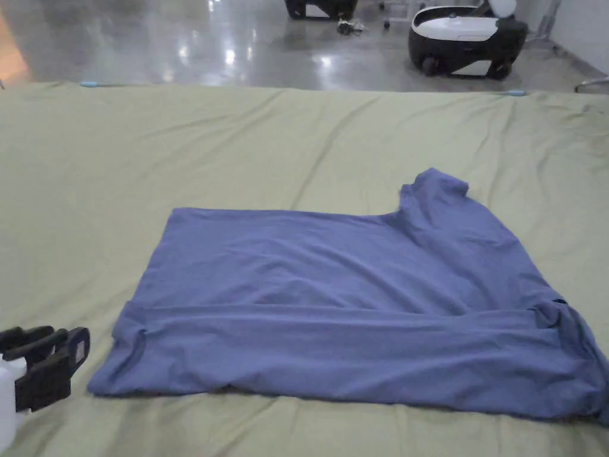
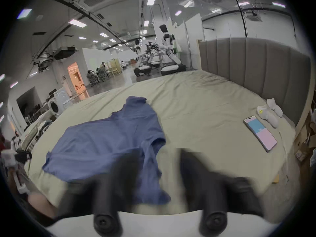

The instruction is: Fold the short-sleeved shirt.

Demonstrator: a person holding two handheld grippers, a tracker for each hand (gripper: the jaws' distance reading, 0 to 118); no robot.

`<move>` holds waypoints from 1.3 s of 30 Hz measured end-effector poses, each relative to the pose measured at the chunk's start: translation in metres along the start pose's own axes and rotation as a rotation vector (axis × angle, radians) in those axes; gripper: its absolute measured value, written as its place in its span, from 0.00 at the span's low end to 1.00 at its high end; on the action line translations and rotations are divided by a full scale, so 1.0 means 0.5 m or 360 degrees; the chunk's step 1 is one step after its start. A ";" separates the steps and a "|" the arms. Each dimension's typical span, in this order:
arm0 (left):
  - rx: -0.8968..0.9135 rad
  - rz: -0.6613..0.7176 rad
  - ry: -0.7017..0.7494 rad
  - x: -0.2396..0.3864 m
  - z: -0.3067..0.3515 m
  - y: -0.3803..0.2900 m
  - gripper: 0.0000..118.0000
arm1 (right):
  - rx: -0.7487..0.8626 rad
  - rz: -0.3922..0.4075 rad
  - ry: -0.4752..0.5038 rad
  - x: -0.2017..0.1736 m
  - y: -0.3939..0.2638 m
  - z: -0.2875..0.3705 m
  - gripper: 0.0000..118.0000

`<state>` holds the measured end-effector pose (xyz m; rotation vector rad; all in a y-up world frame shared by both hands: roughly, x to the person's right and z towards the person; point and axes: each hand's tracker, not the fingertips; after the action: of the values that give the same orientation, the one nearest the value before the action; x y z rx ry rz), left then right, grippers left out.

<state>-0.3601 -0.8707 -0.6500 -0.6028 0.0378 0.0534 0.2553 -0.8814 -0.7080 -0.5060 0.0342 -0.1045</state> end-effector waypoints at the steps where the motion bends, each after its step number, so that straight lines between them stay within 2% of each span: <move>1: 0.0009 0.0018 0.0082 0.013 0.014 -0.027 0.00 | -0.0003 0.0096 -0.0001 -0.013 -0.034 0.020 0.00; 2: 0.0049 0.0097 0.0110 0.022 0.028 -0.052 0.00 | -0.0020 0.0146 -0.0080 0.004 -0.028 0.019 0.00; 4: -0.0104 0.0206 -0.0119 0.013 0.007 -0.090 0.00 | -0.0053 0.0193 -0.0009 -0.012 -0.065 0.047 0.00; 5: -0.0149 0.0205 -0.0136 0.018 -0.008 -0.100 0.00 | -0.0049 0.0191 -0.0017 -0.020 -0.077 0.056 0.00; 7: -0.0162 0.0110 0.0017 0.021 -0.044 -0.098 0.00 | -0.0068 0.0205 -0.0017 -0.055 -0.100 0.068 0.00; 9: -0.0104 0.0178 0.0049 0.006 -0.081 -0.077 0.00 | -0.0086 0.0224 -0.0009 -0.072 -0.109 0.072 0.00; 10: -0.0109 0.0248 0.0049 -0.002 -0.106 -0.065 0.09 | -0.0103 0.0233 -0.0002 -0.076 -0.100 0.067 0.00; 11: -0.0219 0.0276 0.0075 -0.005 -0.136 -0.049 0.38 | -0.0108 0.0244 0.0006 -0.084 -0.100 0.067 0.00; 12: -0.0339 0.0269 0.0070 -0.009 -0.173 -0.039 0.56 | -0.0114 0.0247 0.0024 -0.091 -0.100 0.066 0.00; 13: -0.0372 0.0241 0.0058 -0.009 -0.208 -0.038 0.60 | -0.0116 0.0243 0.0042 -0.093 -0.097 0.064 0.00; 17: -0.0435 0.0109 0.0121 0.010 -0.273 -0.057 0.53 | -0.0121 0.0235 0.0081 -0.112 -0.092 0.053 0.00; 18: -0.0379 0.0045 0.0135 0.019 -0.263 -0.047 0.44 | -0.0123 0.0239 0.0081 -0.109 -0.090 0.051 0.00; 20: -0.0350 0.0022 0.0140 0.029 -0.249 -0.041 0.02 | -0.0132 0.0265 0.0089 -0.114 -0.092 0.042 0.00; 21: -0.0342 0.0008 0.0139 0.036 -0.248 -0.040 0.02 | -0.0143 0.0282 0.0088 -0.116 -0.094 0.034 0.00; 23: -0.0410 -0.0174 0.0117 0.046 -0.249 -0.045 0.02 | -0.0162 0.0290 0.0084 -0.101 -0.098 0.017 0.00; 25: -0.0379 -0.0155 0.0106 0.058 -0.205 -0.031 0.02 | -0.0170 0.0292 0.0064 -0.093 -0.095 -0.003 0.00; 26: -0.0356 -0.0104 0.0055 0.052 -0.191 -0.023 0.02 | -0.0167 0.0297 0.0047 -0.070 -0.105 -0.017 0.11; 27: -0.0295 -0.0029 0.0022 0.043 -0.173 -0.015 0.02 | -0.0165 0.0308 0.0037 -0.059 -0.103 -0.027 0.33; 28: -0.0263 0.0008 0.0008 0.020 -0.168 -0.013 0.02 | -0.0166 0.0312 0.0026 -0.047 -0.097 -0.039 0.68; 29: -0.0240 0.0023 0.0011 0.013 -0.158 -0.007 0.02 | -0.0193 0.0300 0.0017 -0.036 -0.091 -0.055 0.99; 30: -0.0249 0.0025 0.0003 0.006 -0.155 -0.002 0.02 | -0.0277 0.0258 0.0001 -0.015 -0.096 -0.075 1.00; 33: -0.0260 0.0045 -0.0026 0.015 -0.150 0.015 0.02 | -0.0289 0.0200 0.0037 0.015 -0.087 -0.132 0.91; 35: -0.0298 -0.0002 -0.0004 0.021 -0.161 0.010 0.02 | -0.0359 0.0204 0.0022 0.012 -0.086 -0.175 0.72; 36: -0.0303 -0.0007 -0.0003 0.019 -0.171 0.004 0.02 | -0.0394 0.0168 0.0072 0.018 -0.090 -0.190 0.66; 37: -0.0310 -0.0006 -0.0012 0.018 -0.174 0.001 0.02 | -0.0442 0.0093 0.0153 0.024 -0.092 -0.204 0.66; 38: -0.0322 -0.0006 -0.0021 0.015 -0.176 -0.001 0.02 | -0.0418 0.0054 0.0127 0.027 -0.107 -0.216 0.49; 39: -0.0330 0.0000 -0.0020 0.010 -0.177 -0.003 0.02 | -0.0349 0.0076 0.0111 0.026 -0.103 -0.206 0.45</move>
<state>-0.3567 -0.9218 -0.7222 -0.8095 0.0201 0.0616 0.2577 -0.9774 -0.7731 -0.7202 0.1271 -0.0719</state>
